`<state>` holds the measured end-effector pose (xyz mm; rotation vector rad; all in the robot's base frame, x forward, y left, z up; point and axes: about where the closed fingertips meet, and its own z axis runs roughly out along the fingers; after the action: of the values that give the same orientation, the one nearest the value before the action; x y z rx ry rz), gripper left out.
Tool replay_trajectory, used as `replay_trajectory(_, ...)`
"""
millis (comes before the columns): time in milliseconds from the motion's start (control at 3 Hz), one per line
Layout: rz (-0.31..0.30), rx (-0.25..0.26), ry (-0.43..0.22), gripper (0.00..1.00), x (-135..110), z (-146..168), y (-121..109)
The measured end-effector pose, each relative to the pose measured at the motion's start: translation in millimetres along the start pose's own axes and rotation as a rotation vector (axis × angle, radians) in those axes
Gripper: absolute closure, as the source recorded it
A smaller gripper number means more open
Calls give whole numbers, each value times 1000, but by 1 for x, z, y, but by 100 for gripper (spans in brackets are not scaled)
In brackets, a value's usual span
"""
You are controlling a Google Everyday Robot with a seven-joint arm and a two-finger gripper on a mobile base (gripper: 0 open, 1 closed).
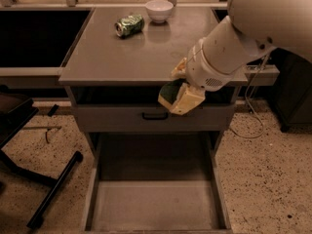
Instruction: Place sponge into middle drawer
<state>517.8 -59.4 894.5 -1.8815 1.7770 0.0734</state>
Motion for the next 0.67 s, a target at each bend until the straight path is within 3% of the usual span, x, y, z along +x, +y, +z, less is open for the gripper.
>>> replay_trajectory(333, 0, 0, 0, 100, 0, 0, 0)
replay_trajectory(667, 52, 8, -33, 100, 7, 15, 7)
